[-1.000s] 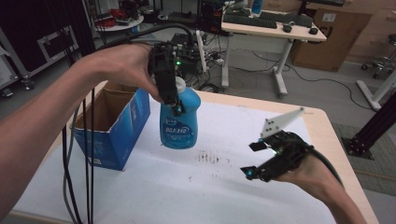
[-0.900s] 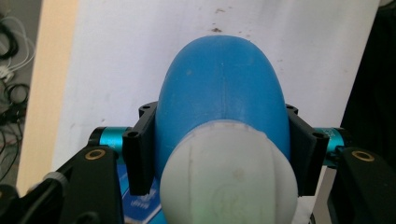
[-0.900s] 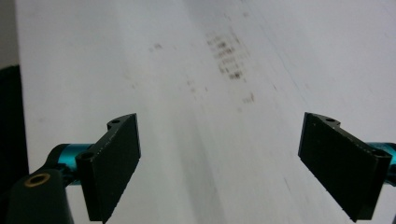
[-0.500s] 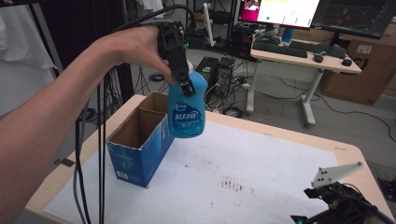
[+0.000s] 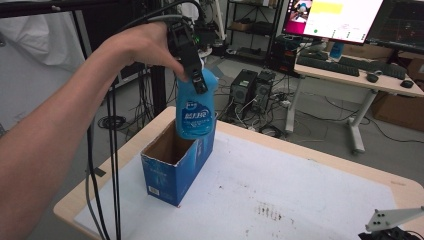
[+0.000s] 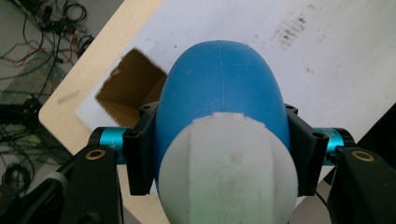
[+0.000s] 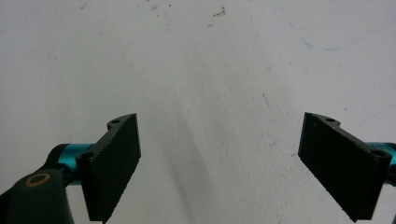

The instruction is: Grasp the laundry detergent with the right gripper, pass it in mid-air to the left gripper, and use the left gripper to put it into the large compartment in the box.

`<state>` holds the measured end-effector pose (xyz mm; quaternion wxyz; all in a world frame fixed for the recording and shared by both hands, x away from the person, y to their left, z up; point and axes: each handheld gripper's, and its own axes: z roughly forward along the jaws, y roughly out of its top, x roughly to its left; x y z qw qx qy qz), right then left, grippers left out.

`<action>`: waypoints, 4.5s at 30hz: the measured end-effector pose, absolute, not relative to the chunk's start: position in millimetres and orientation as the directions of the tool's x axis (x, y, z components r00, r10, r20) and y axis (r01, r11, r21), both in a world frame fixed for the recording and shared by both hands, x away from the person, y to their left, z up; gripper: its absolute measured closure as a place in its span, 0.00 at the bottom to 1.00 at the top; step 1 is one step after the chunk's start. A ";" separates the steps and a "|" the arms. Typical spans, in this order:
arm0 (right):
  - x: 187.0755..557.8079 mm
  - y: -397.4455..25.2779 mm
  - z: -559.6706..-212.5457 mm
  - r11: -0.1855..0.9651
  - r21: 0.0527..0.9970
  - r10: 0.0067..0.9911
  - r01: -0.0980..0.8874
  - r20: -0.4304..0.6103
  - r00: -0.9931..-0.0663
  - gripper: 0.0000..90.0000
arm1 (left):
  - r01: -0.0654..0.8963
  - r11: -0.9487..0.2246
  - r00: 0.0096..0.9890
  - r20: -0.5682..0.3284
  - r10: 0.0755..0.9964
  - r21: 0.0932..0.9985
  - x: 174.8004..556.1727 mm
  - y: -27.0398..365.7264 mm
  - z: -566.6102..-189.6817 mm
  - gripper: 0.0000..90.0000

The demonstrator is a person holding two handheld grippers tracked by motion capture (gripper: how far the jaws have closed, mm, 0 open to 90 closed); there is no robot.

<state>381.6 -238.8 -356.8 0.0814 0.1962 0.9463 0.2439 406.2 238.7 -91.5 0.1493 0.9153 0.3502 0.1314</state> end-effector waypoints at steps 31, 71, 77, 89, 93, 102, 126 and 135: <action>376.9 -233.2 -365.5 0.825 0.459 0.407 0.330 -0.077 -0.910 0.14 | 0.643 -0.726 0.726 0.106 0.679 0.243 420.5 271.8 -191.6 0.42; 376.0 -225.8 -377.2 0.839 0.428 0.410 0.337 -0.089 -0.908 0.14 | 0.443 -0.877 0.882 0.084 0.463 0.184 421.0 279.1 -277.3 0.42; 374.9 -224.6 -377.2 0.840 0.431 0.403 0.330 -0.088 -0.911 0.14 | 0.447 -0.875 0.880 0.085 0.467 0.185 421.1 278.5 -277.7 0.42; 374.0 -224.0 -377.3 0.840 0.431 0.401 0.329 -0.086 -0.912 0.14 | 0.455 -0.874 0.876 0.092 0.474 0.172 422.4 277.3 -278.6 0.38; 373.5 -224.4 -377.5 0.840 0.432 0.400 0.328 -0.086 -0.913 0.14 | 0.461 -0.870 0.870 0.106 0.482 0.174 423.2 277.2 -277.1 0.36; 372.8 -225.3 -378.2 0.842 0.428 0.400 0.329 -0.084 -0.913 0.14 | 0.477 -0.857 0.855 0.122 0.503 0.193 421.9 281.1 -265.3 0.28; 369.6 -225.8 -375.8 0.841 0.428 0.403 0.331 -0.088 -0.911 0.14 | 0.311 -0.918 0.905 0.220 0.365 0.245 412.8 200.9 -178.6 0.22; 367.7 -228.0 -375.6 0.837 0.430 0.414 0.338 -0.094 -0.906 0.14 | 0.190 -0.954 0.951 0.197 0.238 0.233 422.3 126.6 -182.1 0.21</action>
